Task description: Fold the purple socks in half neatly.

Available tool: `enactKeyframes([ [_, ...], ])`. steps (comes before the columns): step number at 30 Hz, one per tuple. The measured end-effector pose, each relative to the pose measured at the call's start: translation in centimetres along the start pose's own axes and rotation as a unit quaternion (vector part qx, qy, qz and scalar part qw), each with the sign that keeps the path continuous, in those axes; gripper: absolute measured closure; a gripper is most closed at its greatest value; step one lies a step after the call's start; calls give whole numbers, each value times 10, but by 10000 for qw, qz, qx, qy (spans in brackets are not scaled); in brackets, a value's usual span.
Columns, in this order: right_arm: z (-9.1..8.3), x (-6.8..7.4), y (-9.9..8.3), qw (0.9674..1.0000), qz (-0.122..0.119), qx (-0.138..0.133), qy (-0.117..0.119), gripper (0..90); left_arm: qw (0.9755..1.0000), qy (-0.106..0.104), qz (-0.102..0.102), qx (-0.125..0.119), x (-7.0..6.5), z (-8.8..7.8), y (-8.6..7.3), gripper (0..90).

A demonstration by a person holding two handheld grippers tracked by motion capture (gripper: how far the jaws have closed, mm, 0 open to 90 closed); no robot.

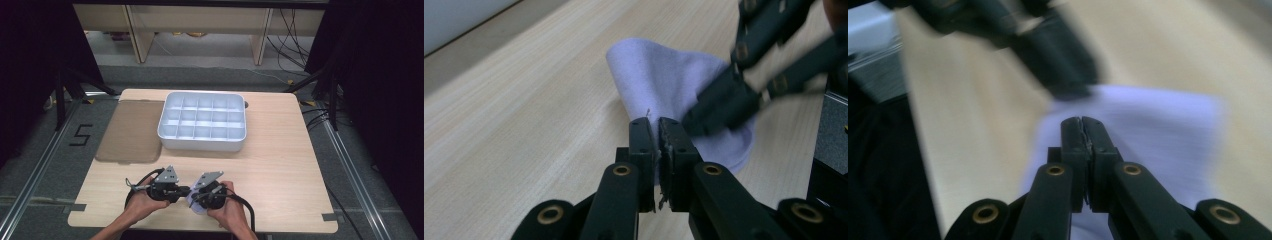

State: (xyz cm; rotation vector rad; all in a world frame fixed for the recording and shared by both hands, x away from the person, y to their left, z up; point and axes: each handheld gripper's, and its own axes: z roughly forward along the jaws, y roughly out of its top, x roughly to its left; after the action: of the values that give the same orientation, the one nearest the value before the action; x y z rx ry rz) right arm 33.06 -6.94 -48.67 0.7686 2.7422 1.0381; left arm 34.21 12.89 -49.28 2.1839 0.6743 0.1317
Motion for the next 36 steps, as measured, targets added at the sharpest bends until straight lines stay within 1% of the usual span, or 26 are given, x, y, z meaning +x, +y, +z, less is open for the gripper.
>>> enactKeyframes([
  [1,-6,-8,1,9998,46,-95,-151,892,10000,-16,-18,-11,0,0,0,843],
  [2,-8,-16,0,9995,17,-246,-180,892,10000,-21,-23,8,0,1,0,843],
  [3,-11,-19,0,9990,203,-241,-302,893,10000,1,-20,14,0,2,0,843],
  [5,-11,-31,-2,9985,199,-106,-490,893,10000,5,99,14,0,2,1,843],
  [6,-7,-35,-4,9984,296,-13,-489,893,10000,16,33,40,-2,3,1,844],
  [7,-1,-37,-6,9985,316,57,-446,896,10000,27,62,64,-1,4,1,844],
  [8,4,-38,-7,9981,379,33,-486,899,9999,13,127,64,1,5,2,844],
  [9,3,-37,-5,9979,426,146,-468,898,9999,57,97,79,1,5,1,844],
  [10,2,-37,-4,9985,296,120,-454,897,10000,9,85,12,1,5,1,844],
  [11,0,-35,-3,9977,338,65,-581,896,10000,20,-9,32,1,4,1,844],
  [13,-6,-34,-2,9978,388,37,-541,895,10000,8,69,-8,1,3,1,844],
  [14,-13,-35,-1,9982,194,-187,-535,894,10000,16,32,-36,1,3,1,844],
  [17,-26,-33,-5,9986,170,-218,-461,892,9999,39,113,3,2,1,1,844],
  [20,-35,-27,-13,9983,291,-198,-461,890,9999,39,102,-5,1,1,1,844],
  [21,-37,-25,-16,9984,327,-211,-417,890,10000,21,22,-35,0,1,1,843],
  [24,-41,-20,-22,9983,433,-158,-349,890,9999,32,97,-26,0,-1,1,843],
  [25,-40,-18,-23,9982,438,-254,-325,890,10000,7,33,-40,0,-1,1,843],
  [27,-39,-18,-25,9988,304,-238,-307,890,10000,20,34,-48,-1,-2,1,843],
  [28,-39,-17,-26,9990,295,-185,-291,890,9999,3,147,-42,-1,-3,2,843],
  [29,-37,-17,-27,9991,242,-165,-291,890,9999,2,142,-44,-1,-4,2,843],
  [31,-33,-15,-30,9985,406,-133,-347,890,9999,4,130,-98,-2,-6,3,843],
  [32,-31,-17,-31,9991,311,-26,-295,890,9999,-10,101,-137,-4,-6,3,843],
  [33,-27,-18,-32,9992,294,-82,-262,890,9997,-28,174,-141,-5,-7,4,843],
  [34,-25,-18,-33,9989,332,-57,-318,890,9997,-21,209,-120,-6,-8,5,843],
  [35,-24,-20,-32,9992,323,-1,-232,890,9997,-3,206,-133,-7,-8,6,843],
  [36,-22,-20,-32,9992,320,40,-256,890,9996,-23,242,-171,-9,-8,6,843],
])
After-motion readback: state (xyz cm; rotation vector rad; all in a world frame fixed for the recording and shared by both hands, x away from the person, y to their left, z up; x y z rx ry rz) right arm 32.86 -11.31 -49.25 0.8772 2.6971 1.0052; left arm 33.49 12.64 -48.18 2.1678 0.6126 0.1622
